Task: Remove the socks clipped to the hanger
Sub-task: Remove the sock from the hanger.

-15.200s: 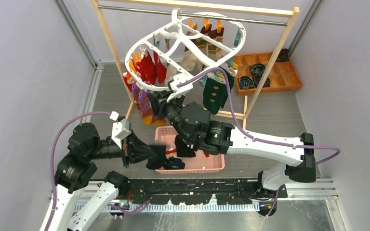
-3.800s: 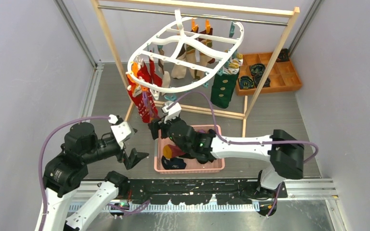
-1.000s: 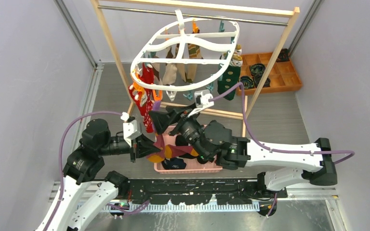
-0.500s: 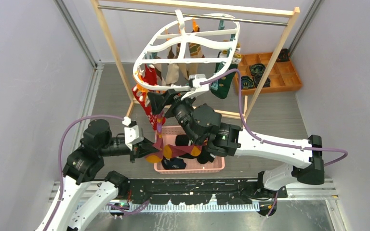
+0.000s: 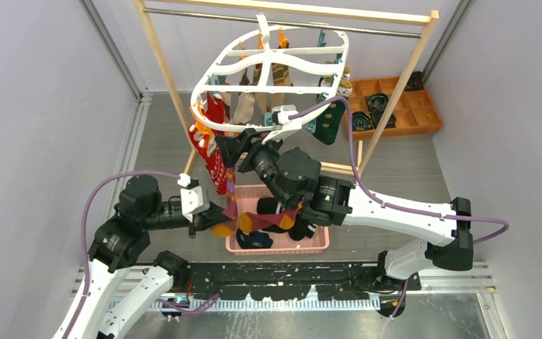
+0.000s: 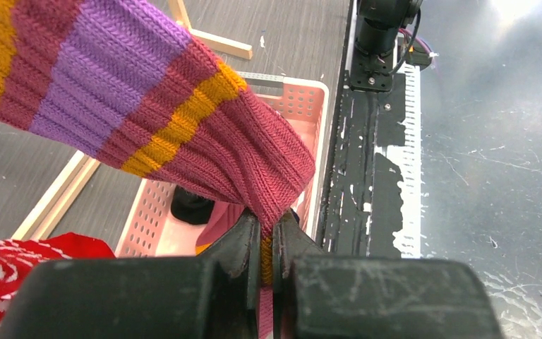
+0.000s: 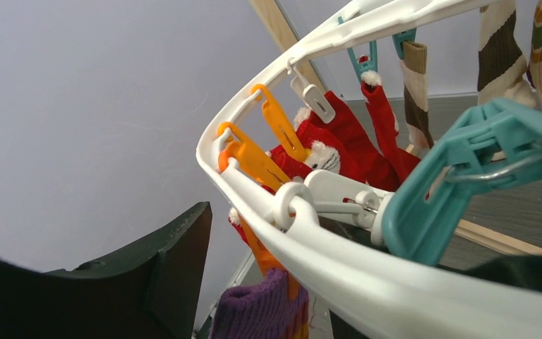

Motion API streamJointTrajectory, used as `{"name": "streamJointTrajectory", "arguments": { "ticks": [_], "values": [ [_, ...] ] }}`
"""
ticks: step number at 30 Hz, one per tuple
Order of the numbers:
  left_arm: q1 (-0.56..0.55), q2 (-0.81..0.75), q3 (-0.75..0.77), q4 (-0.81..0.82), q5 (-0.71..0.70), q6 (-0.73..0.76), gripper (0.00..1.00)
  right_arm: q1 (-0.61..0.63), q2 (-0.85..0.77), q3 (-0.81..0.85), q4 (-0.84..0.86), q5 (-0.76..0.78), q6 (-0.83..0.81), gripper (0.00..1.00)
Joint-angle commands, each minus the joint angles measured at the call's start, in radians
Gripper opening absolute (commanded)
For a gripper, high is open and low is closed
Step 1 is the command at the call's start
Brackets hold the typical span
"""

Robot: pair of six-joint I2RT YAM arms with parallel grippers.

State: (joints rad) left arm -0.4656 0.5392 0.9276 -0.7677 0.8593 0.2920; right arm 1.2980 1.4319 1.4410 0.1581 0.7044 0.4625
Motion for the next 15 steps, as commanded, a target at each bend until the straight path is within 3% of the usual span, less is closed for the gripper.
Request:
{"name": "streamJointTrajectory", "arguments": {
  "ticks": [1, 15],
  "values": [
    [-0.005, 0.012, 0.040, 0.003, -0.015, 0.031, 0.00, -0.005, -0.001, 0.060, -0.034, -0.012, 0.026, 0.62],
    [-0.005, 0.002, 0.054, -0.086, -0.041, 0.145, 0.00, -0.042, 0.067, 0.158, -0.064, -0.021, 0.036, 0.34]
  ]
}}
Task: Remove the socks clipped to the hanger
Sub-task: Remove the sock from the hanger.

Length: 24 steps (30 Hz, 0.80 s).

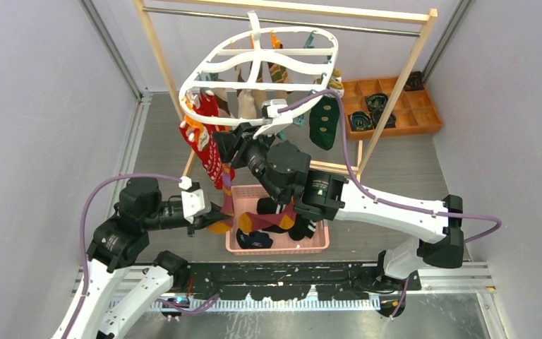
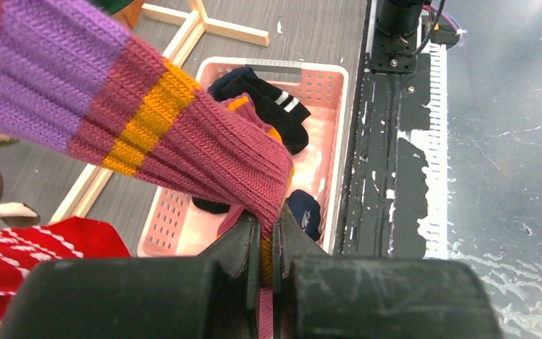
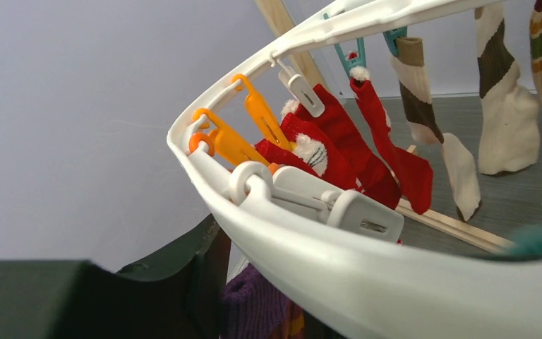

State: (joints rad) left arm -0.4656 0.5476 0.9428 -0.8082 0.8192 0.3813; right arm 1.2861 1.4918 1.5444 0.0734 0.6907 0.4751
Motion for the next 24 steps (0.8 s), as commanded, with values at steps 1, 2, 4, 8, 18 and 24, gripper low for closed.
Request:
{"name": "streamJointTrajectory", "arguments": {
  "ticks": [1, 2, 4, 8, 18, 24],
  "values": [
    [-0.005, -0.006, 0.038, -0.051, -0.003, 0.063, 0.00, -0.034, 0.006, 0.052, 0.026, -0.013, 0.026, 0.31],
    [-0.005, -0.008, 0.037, -0.058, -0.003, 0.072, 0.00, -0.035, 0.005, 0.048, 0.031, -0.017, 0.028, 0.29],
    [-0.005, -0.014, 0.031, -0.067, -0.004, 0.085, 0.00, -0.035, 0.000, 0.036, 0.044, -0.020, 0.033, 0.29],
    [-0.005, -0.017, 0.021, -0.071, -0.002, 0.091, 0.00, -0.035, 0.002, 0.023, 0.044, 0.010, 0.045, 0.61],
    [-0.005, -0.023, 0.025, -0.071, -0.008, 0.084, 0.00, -0.034, 0.018, -0.024, 0.147, 0.068, 0.057, 0.58],
    [-0.005, -0.027, 0.024, -0.071, -0.017, 0.082, 0.00, -0.033, 0.005, -0.048, 0.175, 0.066, 0.047, 0.40]
  ]
}}
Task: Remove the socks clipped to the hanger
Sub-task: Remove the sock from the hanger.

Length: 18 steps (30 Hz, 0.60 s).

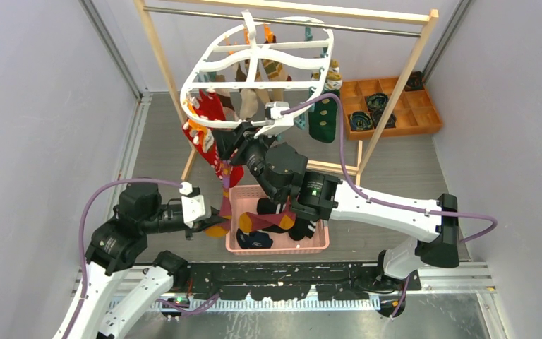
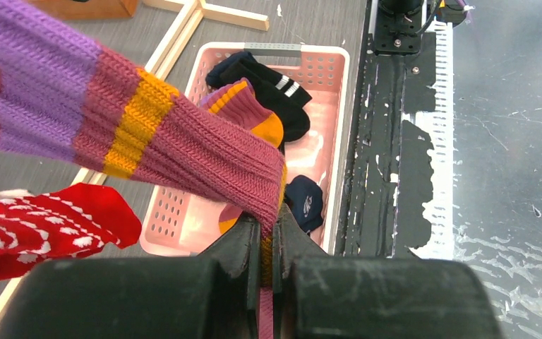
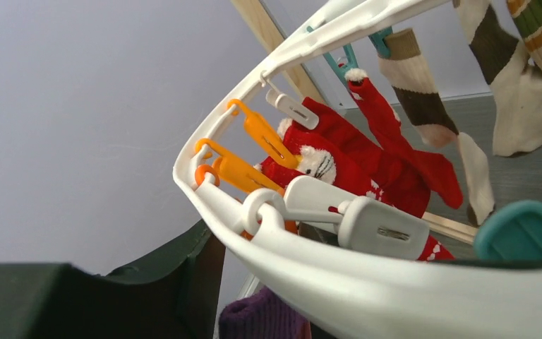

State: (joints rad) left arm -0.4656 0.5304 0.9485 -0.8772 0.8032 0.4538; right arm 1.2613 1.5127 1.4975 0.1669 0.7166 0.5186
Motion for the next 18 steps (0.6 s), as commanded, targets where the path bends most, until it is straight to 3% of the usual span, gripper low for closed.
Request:
{"name": "streamJointTrajectory", "arguments": {
  "ticks": [1, 4, 9, 13, 14, 15, 17, 18],
  "values": [
    [-0.005, -0.010, 0.019, -0.001, -0.001, 0.007, 0.00, -0.008, -0.018, 0.000, 0.082, 0.036, 0.002, 0.40],
    [-0.005, -0.012, 0.017, -0.001, -0.001, 0.004, 0.00, -0.009, -0.028, -0.003, 0.084, 0.021, -0.010, 0.37],
    [-0.005, -0.014, 0.020, -0.019, -0.005, 0.014, 0.00, -0.009, -0.040, -0.014, 0.106, -0.004, -0.013, 0.12],
    [-0.005, -0.020, 0.025, -0.079, -0.001, 0.068, 0.00, -0.010, -0.054, -0.021, 0.117, -0.021, 0.011, 0.03],
    [-0.005, -0.024, 0.023, -0.091, -0.001, 0.082, 0.00, -0.010, -0.056, -0.016, 0.100, -0.013, 0.018, 0.09],
    [-0.005, -0.031, 0.020, -0.093, -0.006, 0.087, 0.00, -0.010, -0.057, -0.007, 0.077, -0.005, 0.031, 0.21],
    [-0.005, -0.039, 0.016, -0.094, -0.011, 0.094, 0.00, -0.007, -0.055, 0.004, 0.037, 0.017, 0.045, 0.56],
    [-0.005, -0.040, 0.016, -0.088, -0.015, 0.095, 0.00, -0.004, -0.052, 0.007, 0.023, 0.034, 0.046, 0.67]
  ]
}}
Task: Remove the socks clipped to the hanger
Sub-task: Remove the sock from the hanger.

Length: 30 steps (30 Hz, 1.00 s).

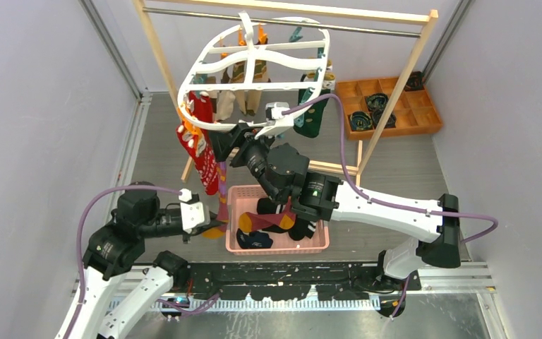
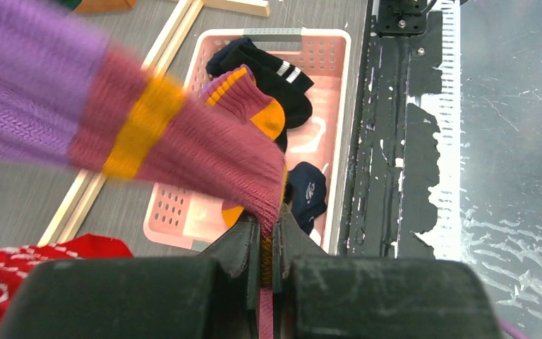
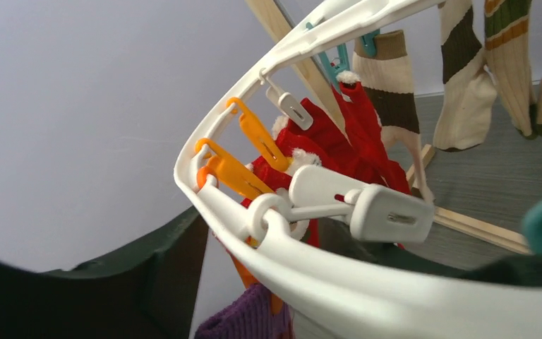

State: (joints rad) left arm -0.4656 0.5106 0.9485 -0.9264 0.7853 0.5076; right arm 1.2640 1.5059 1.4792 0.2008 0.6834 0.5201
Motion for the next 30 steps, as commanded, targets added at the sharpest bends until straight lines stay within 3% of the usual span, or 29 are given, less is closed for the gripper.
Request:
{"name": "streamJointTrajectory", "arguments": {
  "ticks": [1, 5, 15, 20, 22, 25, 30],
  "values": [
    [-0.005, -0.019, 0.015, -0.031, -0.003, 0.039, 0.00, 0.000, -0.043, 0.025, -0.019, 0.087, 0.043, 0.72],
    [-0.005, -0.020, 0.010, 0.011, -0.033, 0.032, 0.00, 0.045, -0.044, -0.014, 0.027, 0.193, -0.007, 0.78],
    [-0.005, -0.011, 0.006, 0.057, -0.126, 0.139, 0.00, 0.176, -0.016, -0.073, 0.237, 0.368, -0.222, 0.75],
    [-0.005, -0.007, 0.003, 0.061, -0.148, 0.241, 0.00, 0.182, 0.009, -0.024, 0.196, 0.375, -0.256, 0.77],
    [-0.005, -0.010, -0.001, 0.062, -0.152, 0.283, 0.00, 0.149, 0.008, 0.020, 0.069, 0.325, -0.177, 0.77],
    [-0.005, -0.019, -0.013, 0.064, -0.153, 0.337, 0.00, 0.050, 0.006, 0.092, -0.143, 0.134, 0.004, 0.76],
    [-0.005, -0.044, -0.043, 0.065, -0.141, 0.424, 0.00, -0.001, 0.011, 0.135, -0.186, -0.124, -0.009, 0.76]
  ]
}}
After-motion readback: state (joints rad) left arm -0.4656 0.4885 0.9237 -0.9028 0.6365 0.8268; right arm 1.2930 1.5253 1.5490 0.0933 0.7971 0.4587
